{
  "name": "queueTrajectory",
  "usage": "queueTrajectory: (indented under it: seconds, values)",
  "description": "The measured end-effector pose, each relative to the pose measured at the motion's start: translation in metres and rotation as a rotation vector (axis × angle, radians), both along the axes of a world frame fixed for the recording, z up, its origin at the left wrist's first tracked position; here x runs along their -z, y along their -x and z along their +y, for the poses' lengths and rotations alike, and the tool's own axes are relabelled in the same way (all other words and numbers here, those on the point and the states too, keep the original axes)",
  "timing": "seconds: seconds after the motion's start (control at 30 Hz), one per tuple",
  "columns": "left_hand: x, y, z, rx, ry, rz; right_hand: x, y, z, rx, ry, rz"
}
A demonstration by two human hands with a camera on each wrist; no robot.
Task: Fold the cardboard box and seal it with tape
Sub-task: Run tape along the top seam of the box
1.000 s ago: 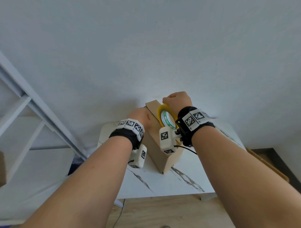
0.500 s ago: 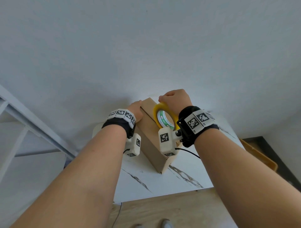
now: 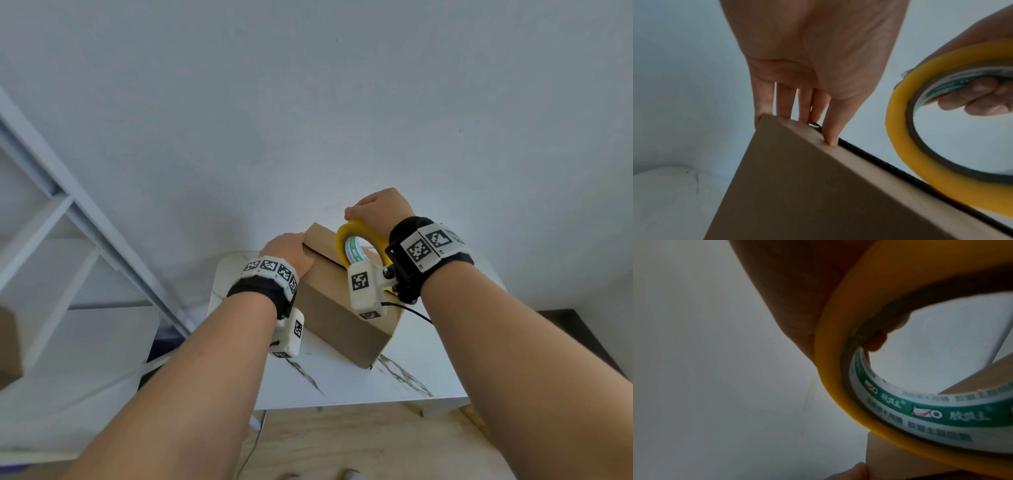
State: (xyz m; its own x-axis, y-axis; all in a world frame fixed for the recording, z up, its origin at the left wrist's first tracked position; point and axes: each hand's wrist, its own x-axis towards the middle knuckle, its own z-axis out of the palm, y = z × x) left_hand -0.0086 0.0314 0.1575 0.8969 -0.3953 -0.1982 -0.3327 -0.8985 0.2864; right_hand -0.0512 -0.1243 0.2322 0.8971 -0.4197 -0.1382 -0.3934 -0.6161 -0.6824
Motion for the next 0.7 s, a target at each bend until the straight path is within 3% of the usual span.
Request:
queueTrajectory:
  seconds: [0.23,0.4,0.7]
  values:
    - [0.004,0.020,0.008,-0.003,0.090,0.004,0.009,0.004,0.007,-0.016,0.026,0.037]
    - [0.000,0.024,0.010,0.078,0.001,0.014,0.010,0.001,0.012,-0.028,0.000,0.072]
    - [0.001,0.013,0.019,-0.052,0.183,0.097,0.006,-0.008,0.013,-0.143,0.051,0.191]
